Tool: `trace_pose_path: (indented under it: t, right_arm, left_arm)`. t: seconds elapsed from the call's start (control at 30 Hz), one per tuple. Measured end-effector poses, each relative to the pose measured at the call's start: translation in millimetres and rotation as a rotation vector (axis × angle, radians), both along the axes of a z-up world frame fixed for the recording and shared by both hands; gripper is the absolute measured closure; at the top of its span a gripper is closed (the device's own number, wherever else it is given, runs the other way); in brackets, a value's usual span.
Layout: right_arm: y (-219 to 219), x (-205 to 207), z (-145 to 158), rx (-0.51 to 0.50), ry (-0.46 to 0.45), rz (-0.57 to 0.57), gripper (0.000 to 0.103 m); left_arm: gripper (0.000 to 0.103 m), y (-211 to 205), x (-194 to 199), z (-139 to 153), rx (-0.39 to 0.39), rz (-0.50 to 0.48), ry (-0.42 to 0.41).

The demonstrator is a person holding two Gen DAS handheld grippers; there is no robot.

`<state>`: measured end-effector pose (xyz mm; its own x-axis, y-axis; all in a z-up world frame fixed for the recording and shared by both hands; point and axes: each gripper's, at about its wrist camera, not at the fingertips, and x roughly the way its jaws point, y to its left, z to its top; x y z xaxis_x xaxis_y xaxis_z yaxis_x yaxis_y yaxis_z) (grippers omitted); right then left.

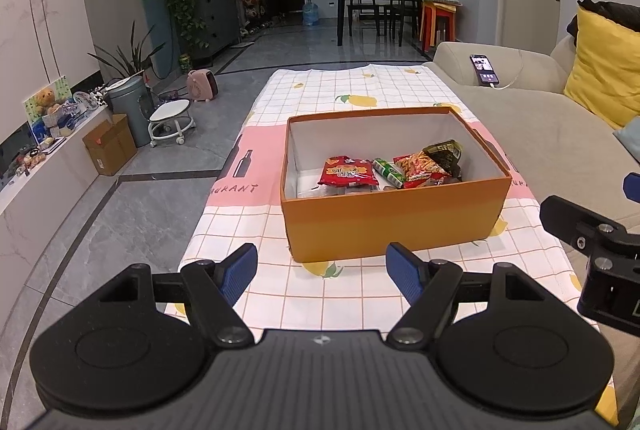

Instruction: Organize snacks

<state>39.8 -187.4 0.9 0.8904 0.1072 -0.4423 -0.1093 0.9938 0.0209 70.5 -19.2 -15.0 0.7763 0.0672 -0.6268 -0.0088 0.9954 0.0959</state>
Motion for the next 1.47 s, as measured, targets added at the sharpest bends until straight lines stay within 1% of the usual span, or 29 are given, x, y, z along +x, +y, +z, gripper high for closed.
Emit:
trace_pose_path:
  t: [0.33, 0.9, 1.47]
  right_arm:
    - [-4, 2, 1, 0.009, 0.007, 0.008, 0.012]
    - [-7, 8, -1, 0.001, 0.016, 0.018, 0.012]
    - [-4, 11, -6, -0.013, 0.033, 0.024, 0.012]
  left_arm:
    - [0.017, 1, 0, 0, -0.029, 0.014, 0.016]
    - [0.017, 4, -2, 0, -0.020, 0.013, 0.022]
    - [0.017, 5, -1, 0, -0.035, 0.003, 0.010]
